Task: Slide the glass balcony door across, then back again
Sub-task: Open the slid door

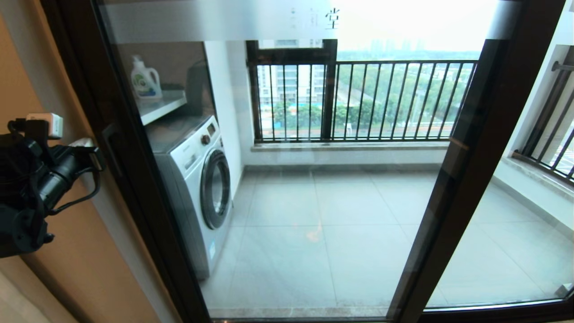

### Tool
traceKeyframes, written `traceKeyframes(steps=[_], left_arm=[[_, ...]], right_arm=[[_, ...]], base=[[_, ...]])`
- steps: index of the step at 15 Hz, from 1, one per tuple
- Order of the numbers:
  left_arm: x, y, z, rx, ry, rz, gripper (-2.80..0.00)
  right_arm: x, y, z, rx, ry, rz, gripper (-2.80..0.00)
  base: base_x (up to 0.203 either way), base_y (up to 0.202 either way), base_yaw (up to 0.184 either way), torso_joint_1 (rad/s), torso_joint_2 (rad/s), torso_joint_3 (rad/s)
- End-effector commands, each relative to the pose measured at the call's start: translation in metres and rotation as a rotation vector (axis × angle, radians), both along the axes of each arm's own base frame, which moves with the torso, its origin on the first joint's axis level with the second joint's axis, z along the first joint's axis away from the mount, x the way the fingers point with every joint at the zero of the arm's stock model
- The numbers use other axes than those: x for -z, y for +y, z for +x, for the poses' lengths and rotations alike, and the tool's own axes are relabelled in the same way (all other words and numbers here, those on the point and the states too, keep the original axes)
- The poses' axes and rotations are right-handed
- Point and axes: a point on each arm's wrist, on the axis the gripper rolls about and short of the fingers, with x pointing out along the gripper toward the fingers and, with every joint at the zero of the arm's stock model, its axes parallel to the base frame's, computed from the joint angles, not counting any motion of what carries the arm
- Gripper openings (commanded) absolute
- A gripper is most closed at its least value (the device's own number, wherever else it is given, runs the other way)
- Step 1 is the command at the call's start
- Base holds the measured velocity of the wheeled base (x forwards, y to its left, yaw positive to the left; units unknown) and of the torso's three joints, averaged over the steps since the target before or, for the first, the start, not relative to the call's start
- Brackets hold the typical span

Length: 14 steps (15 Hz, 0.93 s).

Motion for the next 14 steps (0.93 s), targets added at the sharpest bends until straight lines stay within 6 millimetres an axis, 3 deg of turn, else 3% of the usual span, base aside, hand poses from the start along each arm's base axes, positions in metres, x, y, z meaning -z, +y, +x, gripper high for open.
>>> traceKeyframes(steps=[1,14], left_arm=[[0.002,0.004,0.01,-0.005,0.001,0.0,-2.8],[0.001,0.017,0.027,-0.024,0.009,-0.002,-2.8]], right_arm=[[0.0,0.0,0.0,0.0,0.002,-0.001,-2.8],[0.0,0.0,0.0,-0.002,0.002,-0.001,-2.8]], base=[[0.0,0.0,0.0,0.0,0.0,0.0],[0.0,0.0,0.0,0.0,0.0,0.0]])
